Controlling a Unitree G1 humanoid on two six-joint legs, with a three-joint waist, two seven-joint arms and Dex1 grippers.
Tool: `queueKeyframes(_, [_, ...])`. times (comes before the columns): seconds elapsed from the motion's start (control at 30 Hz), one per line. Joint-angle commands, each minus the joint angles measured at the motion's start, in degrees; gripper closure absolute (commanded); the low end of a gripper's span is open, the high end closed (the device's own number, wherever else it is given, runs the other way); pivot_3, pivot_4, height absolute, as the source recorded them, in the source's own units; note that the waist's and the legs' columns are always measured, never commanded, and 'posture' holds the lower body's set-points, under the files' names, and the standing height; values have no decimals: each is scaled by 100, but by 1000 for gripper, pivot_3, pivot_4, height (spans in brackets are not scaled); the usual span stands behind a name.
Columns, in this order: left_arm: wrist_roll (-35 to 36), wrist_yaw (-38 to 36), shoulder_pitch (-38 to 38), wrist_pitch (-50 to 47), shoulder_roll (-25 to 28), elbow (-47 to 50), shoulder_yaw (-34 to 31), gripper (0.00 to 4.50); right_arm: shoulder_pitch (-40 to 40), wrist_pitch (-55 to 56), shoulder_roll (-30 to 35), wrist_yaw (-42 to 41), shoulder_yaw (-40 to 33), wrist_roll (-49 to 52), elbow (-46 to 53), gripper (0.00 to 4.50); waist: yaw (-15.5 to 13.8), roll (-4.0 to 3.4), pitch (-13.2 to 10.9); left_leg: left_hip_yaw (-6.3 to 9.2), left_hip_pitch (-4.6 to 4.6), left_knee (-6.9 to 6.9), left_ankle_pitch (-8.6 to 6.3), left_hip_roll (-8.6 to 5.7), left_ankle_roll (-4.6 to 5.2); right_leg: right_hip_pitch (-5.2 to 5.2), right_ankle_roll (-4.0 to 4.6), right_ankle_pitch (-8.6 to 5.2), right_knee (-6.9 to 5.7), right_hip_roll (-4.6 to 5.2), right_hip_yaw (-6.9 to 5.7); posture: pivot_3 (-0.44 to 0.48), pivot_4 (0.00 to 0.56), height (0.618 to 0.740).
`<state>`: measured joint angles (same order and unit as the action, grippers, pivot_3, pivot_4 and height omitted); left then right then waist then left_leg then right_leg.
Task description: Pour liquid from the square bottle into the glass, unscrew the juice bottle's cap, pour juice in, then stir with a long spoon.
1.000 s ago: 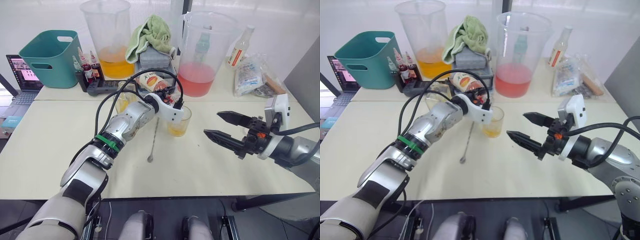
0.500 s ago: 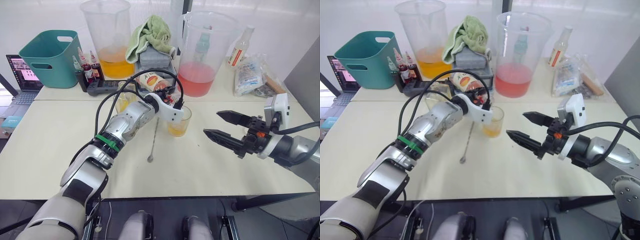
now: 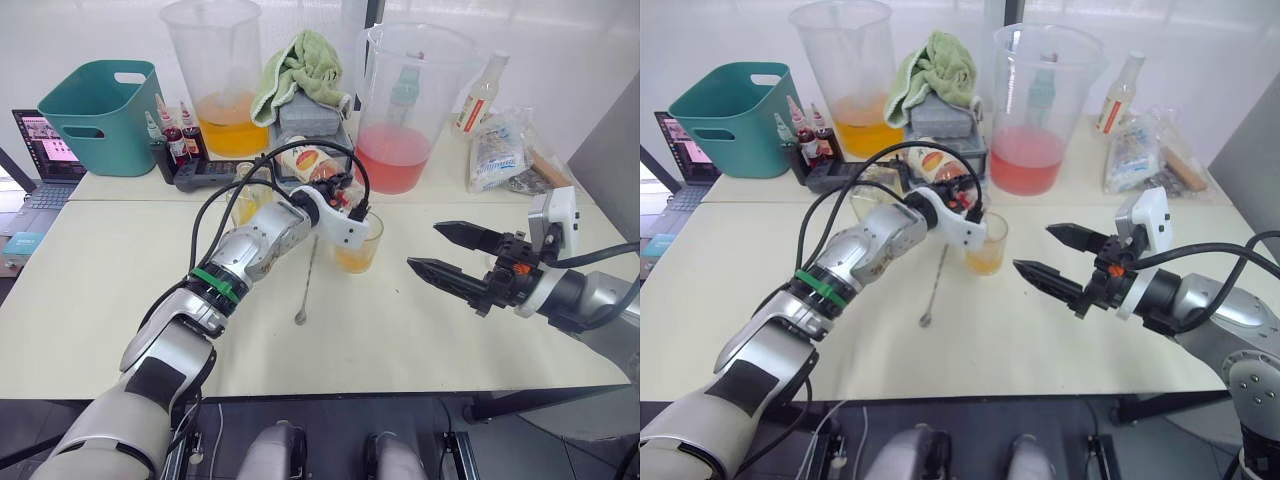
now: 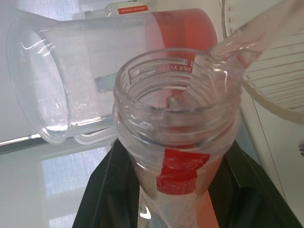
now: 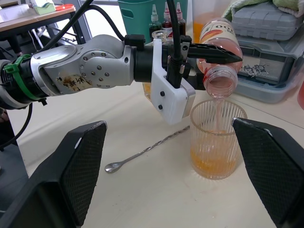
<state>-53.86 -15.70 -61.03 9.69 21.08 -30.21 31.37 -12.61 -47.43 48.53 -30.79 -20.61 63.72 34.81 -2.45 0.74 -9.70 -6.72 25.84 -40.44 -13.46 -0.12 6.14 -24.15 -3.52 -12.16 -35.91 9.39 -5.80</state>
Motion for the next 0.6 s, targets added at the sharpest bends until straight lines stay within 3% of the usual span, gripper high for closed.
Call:
queueKeyframes(0.03, [-10, 155, -263, -1, 11, 223, -82, 3030, -57, 112, -13, 17, -60, 18, 93, 27, 1, 0, 0, 0, 0, 0, 0, 0, 0, 0, 0, 0, 0, 0, 0, 0, 150, 739])
queueKeyframes(0.23, [240, -6, -247, -49, -73, 219, -211, 3030, -61, 114, -4, -2, -51, 6, 82, 27, -1, 0, 0, 0, 0, 0, 0, 0, 0, 0, 0, 0, -1, 0, 0, 0, 150, 739])
queueKeyframes(0.6, [1471, -897, -150, -691, -294, 625, -853, 3030, -109, 100, 41, -110, -41, 3, 2, 27, 18, 0, 0, 0, 1, -3, 1, 1, -1, -1, 0, 0, -3, -2, 0, 0, 150, 739])
